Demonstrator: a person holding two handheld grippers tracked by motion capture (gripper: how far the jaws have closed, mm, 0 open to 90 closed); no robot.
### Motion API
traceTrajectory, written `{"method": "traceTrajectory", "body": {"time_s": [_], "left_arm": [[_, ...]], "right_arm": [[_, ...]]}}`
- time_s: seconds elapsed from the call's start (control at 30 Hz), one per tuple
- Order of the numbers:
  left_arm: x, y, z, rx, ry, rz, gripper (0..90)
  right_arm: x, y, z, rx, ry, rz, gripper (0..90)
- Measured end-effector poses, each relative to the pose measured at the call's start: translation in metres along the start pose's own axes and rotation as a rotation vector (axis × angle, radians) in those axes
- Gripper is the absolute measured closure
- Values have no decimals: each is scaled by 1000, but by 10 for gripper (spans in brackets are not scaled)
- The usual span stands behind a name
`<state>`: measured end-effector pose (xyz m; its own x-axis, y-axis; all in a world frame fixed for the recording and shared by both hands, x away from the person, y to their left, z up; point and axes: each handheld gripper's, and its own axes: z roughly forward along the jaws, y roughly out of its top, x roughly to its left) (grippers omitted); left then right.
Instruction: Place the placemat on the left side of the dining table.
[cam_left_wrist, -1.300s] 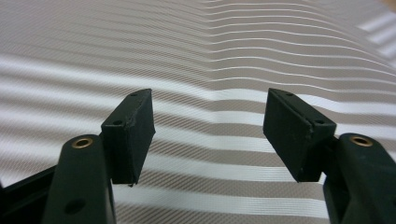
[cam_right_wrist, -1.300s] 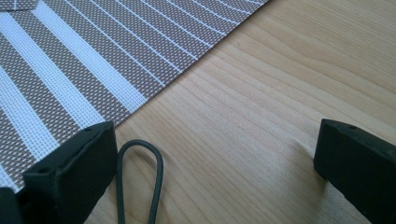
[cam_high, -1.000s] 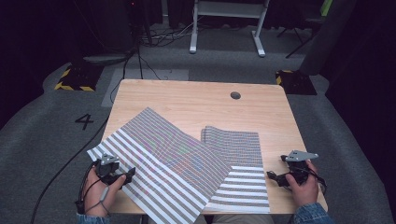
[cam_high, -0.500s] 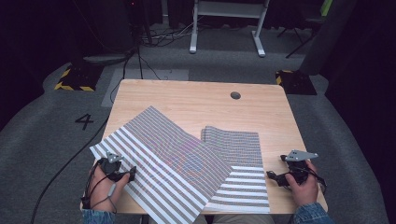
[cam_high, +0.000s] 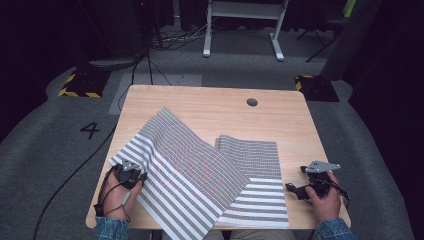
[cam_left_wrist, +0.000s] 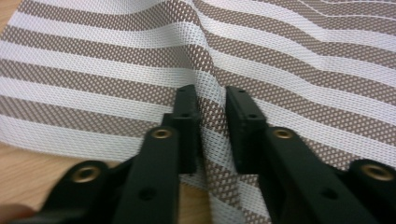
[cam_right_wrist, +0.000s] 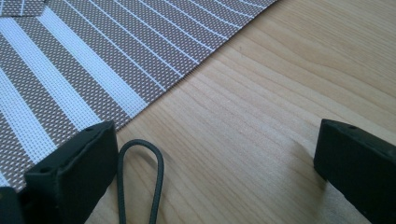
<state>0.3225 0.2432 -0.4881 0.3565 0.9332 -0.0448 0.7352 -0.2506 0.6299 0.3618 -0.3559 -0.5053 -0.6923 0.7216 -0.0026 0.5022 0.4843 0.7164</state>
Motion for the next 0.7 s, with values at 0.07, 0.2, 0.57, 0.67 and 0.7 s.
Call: {"method": "traceTrajectory", "body": {"time_s": [0.07, 0.2, 0.57, 0.67, 0.7], "left_arm": [[-2, 3, -1, -6, 11, 28, 832], [-7, 14, -13, -53, 26, 110, 852], [21, 65, -41, -153, 0, 282, 857], [41, 90, -24, -181, 41, 305, 852], [48, 97, -17, -233, 53, 294, 831]], "right_arm": [[0, 0, 0, 1, 1, -4, 2], [0, -1, -1, 2, 3, -12, 2], [1, -1, -1, 0, 5, -11, 1], [1, -1, -1, 1, -1, -4, 0], [2, -1, -1, 1, -2, -3, 0]]}}
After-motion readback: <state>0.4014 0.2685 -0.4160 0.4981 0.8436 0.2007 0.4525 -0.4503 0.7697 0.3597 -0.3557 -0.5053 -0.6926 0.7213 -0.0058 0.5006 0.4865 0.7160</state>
